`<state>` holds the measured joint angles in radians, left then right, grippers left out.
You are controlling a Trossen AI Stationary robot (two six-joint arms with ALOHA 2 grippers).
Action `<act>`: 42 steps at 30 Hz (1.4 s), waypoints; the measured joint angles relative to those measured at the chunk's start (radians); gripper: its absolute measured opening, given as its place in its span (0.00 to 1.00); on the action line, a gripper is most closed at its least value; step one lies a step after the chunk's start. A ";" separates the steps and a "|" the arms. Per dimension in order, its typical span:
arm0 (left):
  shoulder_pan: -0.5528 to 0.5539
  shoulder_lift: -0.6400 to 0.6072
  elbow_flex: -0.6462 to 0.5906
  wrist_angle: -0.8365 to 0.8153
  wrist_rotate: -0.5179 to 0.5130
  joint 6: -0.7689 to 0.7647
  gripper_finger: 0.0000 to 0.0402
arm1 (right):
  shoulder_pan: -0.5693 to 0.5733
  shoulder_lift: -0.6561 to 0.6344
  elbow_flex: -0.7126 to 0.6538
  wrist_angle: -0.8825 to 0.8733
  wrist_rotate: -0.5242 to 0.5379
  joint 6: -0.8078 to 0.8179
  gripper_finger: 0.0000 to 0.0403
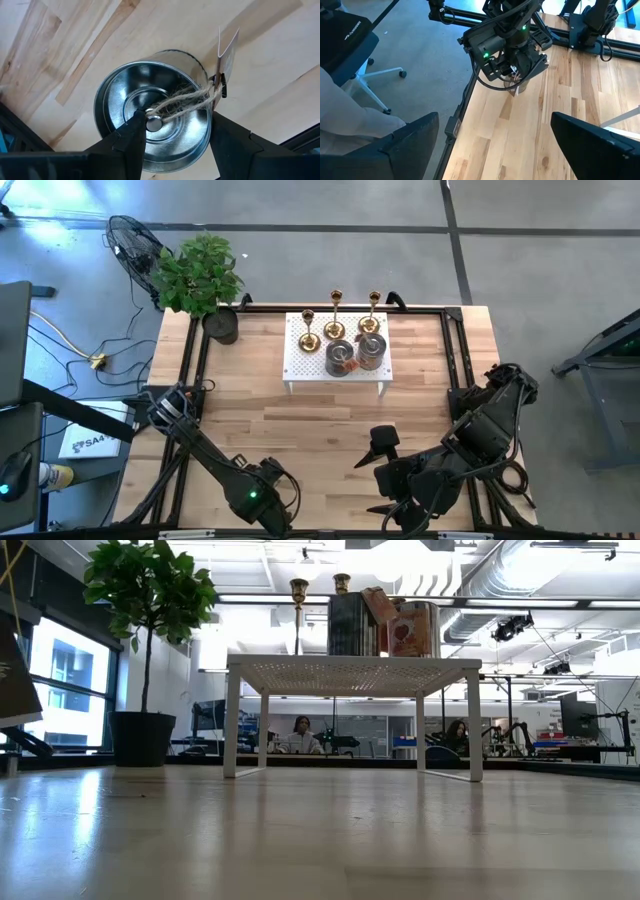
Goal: Pick & Place candle stick holders
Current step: Align the silver scented candle with the other silver scented candles on the shelf
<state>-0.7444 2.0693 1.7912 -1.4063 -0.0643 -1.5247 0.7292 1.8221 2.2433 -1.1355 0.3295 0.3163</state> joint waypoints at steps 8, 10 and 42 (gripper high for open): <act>0.000 0.000 0.002 -0.002 0.005 -0.024 0.43 | 0.000 0.000 0.000 0.000 0.000 0.000 0.94; 0.000 0.000 0.002 -0.003 0.013 -0.025 0.43 | 0.000 0.000 0.000 0.000 0.000 0.000 0.94; 0.141 -0.021 0.247 -0.164 -0.057 0.223 0.43 | 0.030 0.000 0.000 0.000 0.026 0.020 0.94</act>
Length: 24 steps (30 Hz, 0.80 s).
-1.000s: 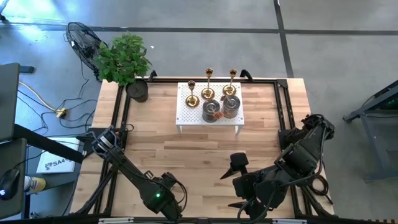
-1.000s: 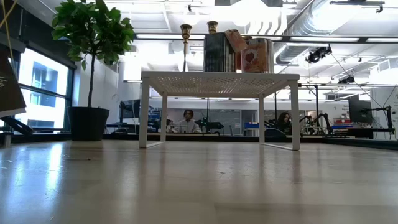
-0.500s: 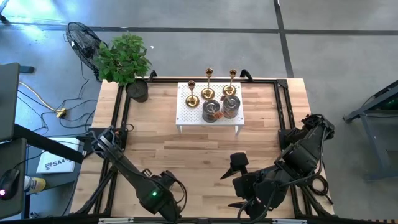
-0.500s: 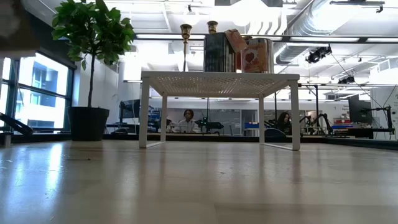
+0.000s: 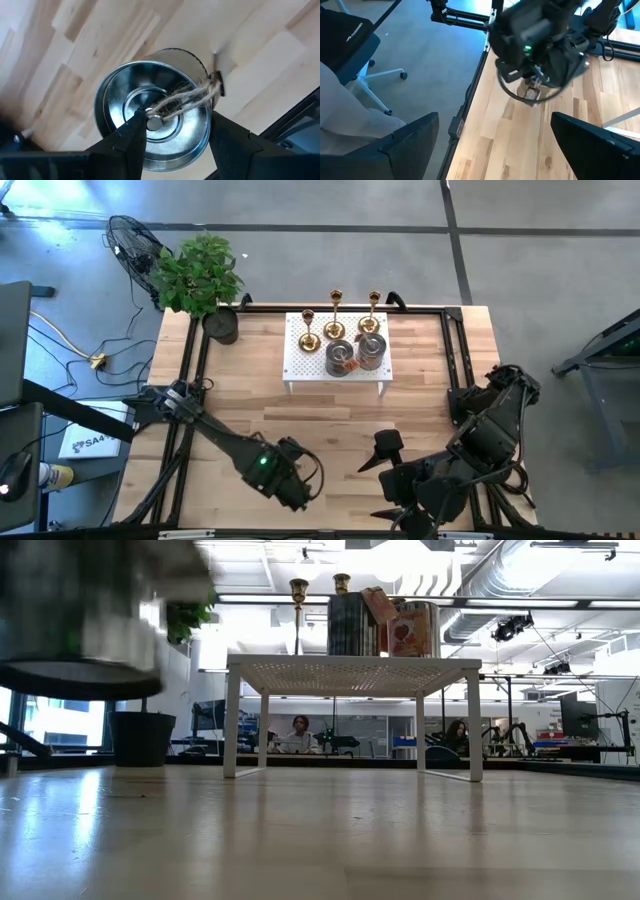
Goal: Pick & Place candle stick holders
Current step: Align the silver scented candle with the other silver scented candles on the shelf
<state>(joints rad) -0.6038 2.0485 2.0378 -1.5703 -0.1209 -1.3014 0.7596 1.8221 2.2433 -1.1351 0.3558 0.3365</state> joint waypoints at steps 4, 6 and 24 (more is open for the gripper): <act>0.043 -0.004 0.001 -0.004 -0.011 0.066 0.43 | 0.019 0.000 0.000 0.000 0.027 0.019 0.94; 0.059 -0.014 0.000 0.001 -0.021 0.094 0.43 | 0.028 0.000 0.000 -0.001 0.036 0.027 0.94; 0.251 -0.258 0.011 -0.002 -0.160 0.314 0.43 | 0.062 0.000 0.000 -0.043 0.152 0.105 0.94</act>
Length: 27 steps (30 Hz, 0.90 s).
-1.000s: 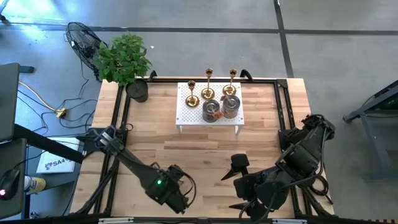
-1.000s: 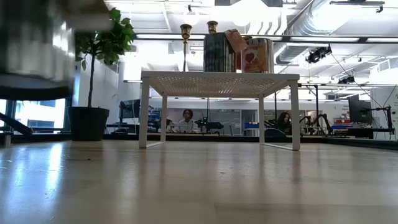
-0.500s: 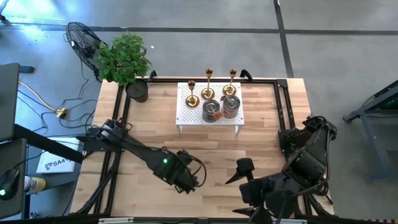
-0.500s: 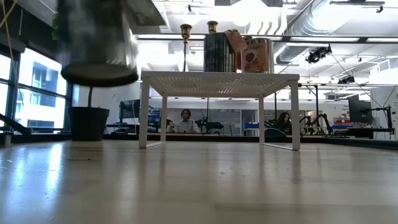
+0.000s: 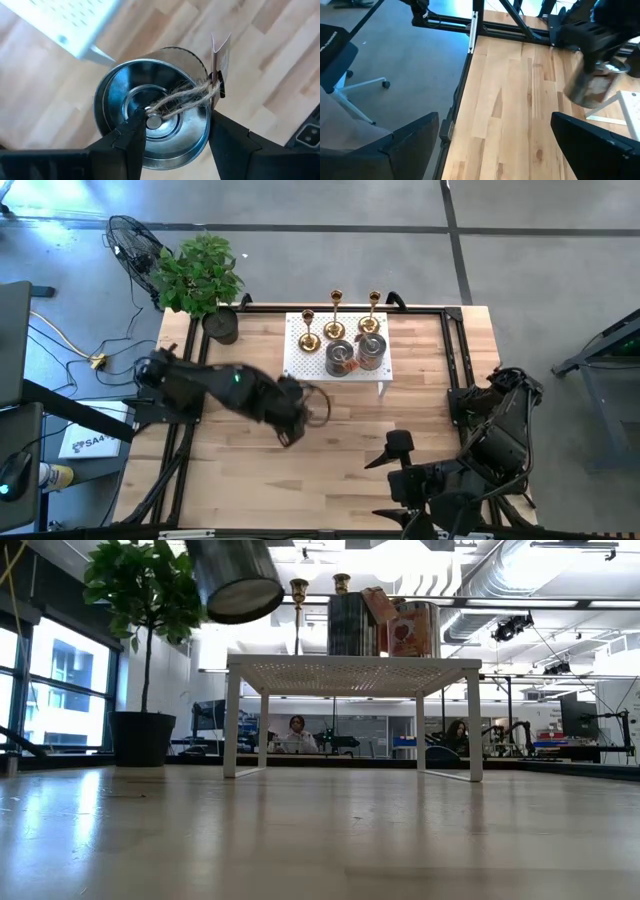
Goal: Pick & Place candle stick holders
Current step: Align the silver scented candle with the other silver scented candles on the shelf
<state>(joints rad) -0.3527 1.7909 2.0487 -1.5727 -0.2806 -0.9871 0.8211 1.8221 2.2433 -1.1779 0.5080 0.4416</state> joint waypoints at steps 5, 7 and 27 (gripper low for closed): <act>0.115 -0.062 0.000 0.001 -0.037 0.115 0.43 | 0.000 0.000 0.000 0.000 0.017 0.006 0.94; 0.164 -0.087 0.000 0.000 -0.048 0.157 0.43 | 0.000 0.000 0.000 -0.001 0.017 0.018 0.94; 0.374 -0.072 -0.001 0.006 0.005 0.448 0.42 | -0.012 -0.005 0.000 -0.030 0.128 0.054 0.94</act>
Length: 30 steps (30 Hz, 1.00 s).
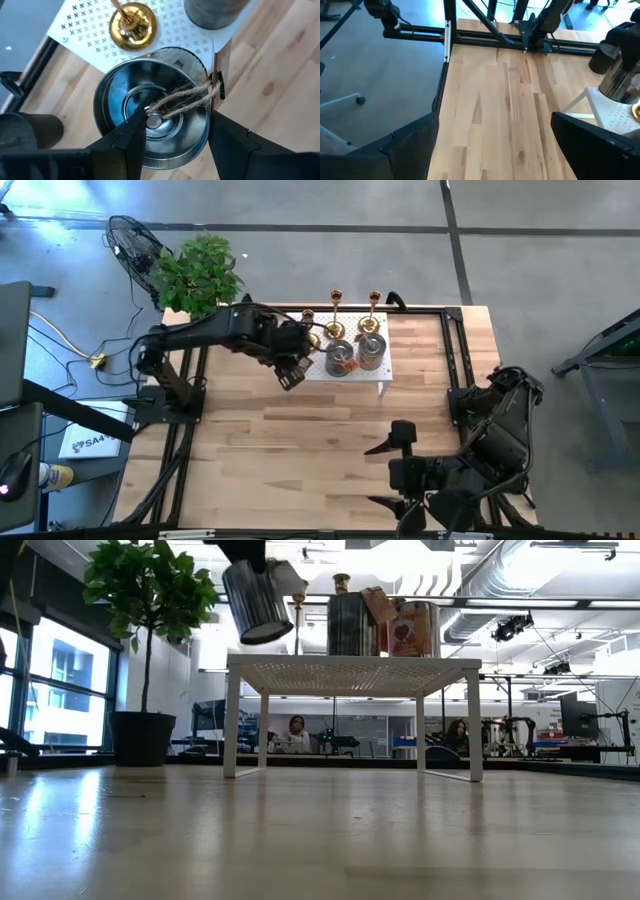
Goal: Pick & Place candle stick holders
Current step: Align the silver scented candle with the other silver scented candles on the shelf
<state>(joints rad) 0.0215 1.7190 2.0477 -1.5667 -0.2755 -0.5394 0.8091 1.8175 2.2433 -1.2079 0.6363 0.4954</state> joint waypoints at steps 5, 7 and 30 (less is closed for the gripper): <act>0.013 0.027 -0.002 0.002 -0.005 0.041 0.42 | -0.025 0.000 0.000 0.003 -0.038 0.004 0.94; 0.012 0.028 -0.002 0.006 -0.011 0.053 0.42 | -0.033 0.000 0.000 0.003 -0.043 0.011 0.94; 0.012 0.092 -0.001 0.010 -0.052 0.140 0.42 | -0.046 -0.002 0.000 0.024 -0.046 0.021 0.94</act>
<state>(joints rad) 0.0334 1.8107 2.0464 -1.5563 -0.3273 -0.3993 0.7631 1.8156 2.2433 -1.1839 0.5904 0.5167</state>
